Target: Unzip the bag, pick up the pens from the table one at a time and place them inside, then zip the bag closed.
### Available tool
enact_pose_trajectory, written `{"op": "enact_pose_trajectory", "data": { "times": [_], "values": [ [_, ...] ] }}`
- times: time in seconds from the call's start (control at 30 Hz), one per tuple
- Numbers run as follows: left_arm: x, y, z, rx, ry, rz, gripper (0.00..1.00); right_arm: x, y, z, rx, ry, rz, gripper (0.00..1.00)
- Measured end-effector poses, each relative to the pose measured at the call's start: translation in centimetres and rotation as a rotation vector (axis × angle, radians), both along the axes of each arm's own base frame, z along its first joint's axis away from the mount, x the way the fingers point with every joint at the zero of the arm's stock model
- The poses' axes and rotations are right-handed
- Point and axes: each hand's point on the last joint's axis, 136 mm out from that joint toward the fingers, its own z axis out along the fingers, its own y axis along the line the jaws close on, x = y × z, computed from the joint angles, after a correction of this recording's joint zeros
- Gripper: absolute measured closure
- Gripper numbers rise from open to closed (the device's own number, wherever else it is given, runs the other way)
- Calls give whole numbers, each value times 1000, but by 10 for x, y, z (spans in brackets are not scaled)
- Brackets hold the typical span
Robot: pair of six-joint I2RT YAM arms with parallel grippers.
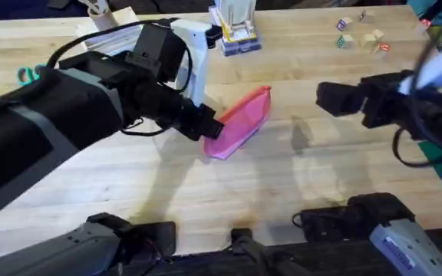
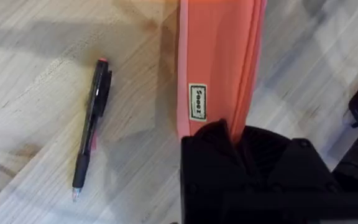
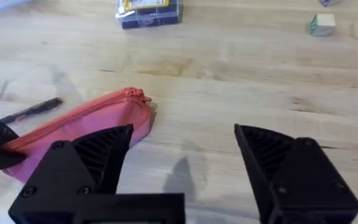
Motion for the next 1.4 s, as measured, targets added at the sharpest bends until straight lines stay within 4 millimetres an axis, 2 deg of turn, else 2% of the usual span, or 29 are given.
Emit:
{"op": "enact_pose_trajectory", "data": {
  "times": [0.1, 0.37, 0.6, 0.83, 0.87, 0.9, 1.07, 1.2, 1.23, 1.33, 1.4],
  "values": [
    [0, 0, 0, 0, 0, 0, 957, 14, 5, -9, 14, 39, 27, 5],
    [0, 0, 0, 0, 0, 0, 958, 45, 36, -33, 49, 140, 231, 5],
    [0, 0, 0, 0, 0, 0, 958, 71, 44, -44, 1, 187, 343, 6],
    [0, 0, 0, 0, 0, 0, 958, 98, 41, -48, -247, 75, 501, 5],
    [0, 0, 0, 0, 0, 0, 958, 102, 41, -48, -298, 50, 532, 4],
    [0, 0, 0, 0, 0, 0, 958, 105, 40, -47, -447, -15, 632, 4],
    [0, 0, 0, 0, 0, 0, 957, 105, 41, -46, -639, -96, 773, 4],
    [0, 0, 0, 0, 0, 0, 957, 105, 46, -47, -686, -135, 844, 4],
    [0, 0, 0, 0, 0, 0, 957, 106, 47, -58, -688, -142, 906, 4],
    [0, 0, 0, 0, 0, 0, 957, 106, 42, -70, -617, -186, 987, 4],
    [0, 0, 0, 0, 0, 0, 957, 106, 39, -72, -583, -213, 1004, 5]
  ]
}}
